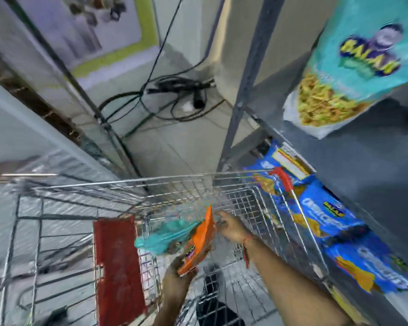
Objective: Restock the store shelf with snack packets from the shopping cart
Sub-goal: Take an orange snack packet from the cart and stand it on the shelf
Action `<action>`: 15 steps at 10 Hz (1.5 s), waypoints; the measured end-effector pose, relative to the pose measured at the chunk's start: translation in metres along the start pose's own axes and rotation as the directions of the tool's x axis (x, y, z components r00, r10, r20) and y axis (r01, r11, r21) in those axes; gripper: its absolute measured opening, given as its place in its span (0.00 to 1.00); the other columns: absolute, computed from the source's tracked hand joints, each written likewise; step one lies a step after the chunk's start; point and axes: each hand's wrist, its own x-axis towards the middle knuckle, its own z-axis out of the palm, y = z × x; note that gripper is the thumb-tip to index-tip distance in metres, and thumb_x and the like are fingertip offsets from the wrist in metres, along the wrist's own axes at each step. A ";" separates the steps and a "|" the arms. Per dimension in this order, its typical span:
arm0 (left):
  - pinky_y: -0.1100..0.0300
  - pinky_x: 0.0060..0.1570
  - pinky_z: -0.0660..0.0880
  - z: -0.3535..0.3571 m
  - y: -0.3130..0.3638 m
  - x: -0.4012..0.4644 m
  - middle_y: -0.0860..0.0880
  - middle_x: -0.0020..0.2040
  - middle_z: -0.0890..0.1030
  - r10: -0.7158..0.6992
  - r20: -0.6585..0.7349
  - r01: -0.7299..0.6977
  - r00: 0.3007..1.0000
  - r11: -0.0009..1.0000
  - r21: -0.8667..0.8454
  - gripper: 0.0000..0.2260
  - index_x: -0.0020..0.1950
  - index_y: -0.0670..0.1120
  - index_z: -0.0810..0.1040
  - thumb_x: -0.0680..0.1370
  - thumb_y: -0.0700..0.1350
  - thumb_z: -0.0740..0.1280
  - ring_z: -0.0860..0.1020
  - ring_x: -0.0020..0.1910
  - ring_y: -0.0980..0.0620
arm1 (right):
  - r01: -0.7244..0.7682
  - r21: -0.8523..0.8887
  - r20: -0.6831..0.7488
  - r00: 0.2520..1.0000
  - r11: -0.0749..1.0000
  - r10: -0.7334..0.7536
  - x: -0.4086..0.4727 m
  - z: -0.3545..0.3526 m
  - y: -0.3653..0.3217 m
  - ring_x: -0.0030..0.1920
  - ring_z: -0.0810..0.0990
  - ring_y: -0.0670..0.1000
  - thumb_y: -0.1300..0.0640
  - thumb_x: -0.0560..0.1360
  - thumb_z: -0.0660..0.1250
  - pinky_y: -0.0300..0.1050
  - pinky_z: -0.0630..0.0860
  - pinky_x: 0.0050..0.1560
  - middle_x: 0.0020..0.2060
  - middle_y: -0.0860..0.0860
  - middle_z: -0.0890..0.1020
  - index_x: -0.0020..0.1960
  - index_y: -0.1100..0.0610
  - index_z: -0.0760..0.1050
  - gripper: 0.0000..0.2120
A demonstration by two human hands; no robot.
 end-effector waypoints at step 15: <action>0.47 0.45 0.82 -0.029 0.347 -0.384 0.44 0.39 0.86 0.924 0.270 -0.815 0.270 0.368 -0.447 0.07 0.35 0.49 0.82 0.71 0.50 0.72 0.85 0.39 0.46 | 0.577 0.140 -0.990 0.068 0.805 0.123 -0.545 -0.161 -0.017 0.28 0.73 0.47 0.45 0.69 0.72 0.44 0.66 0.34 0.24 0.50 0.79 0.30 0.63 0.78 0.21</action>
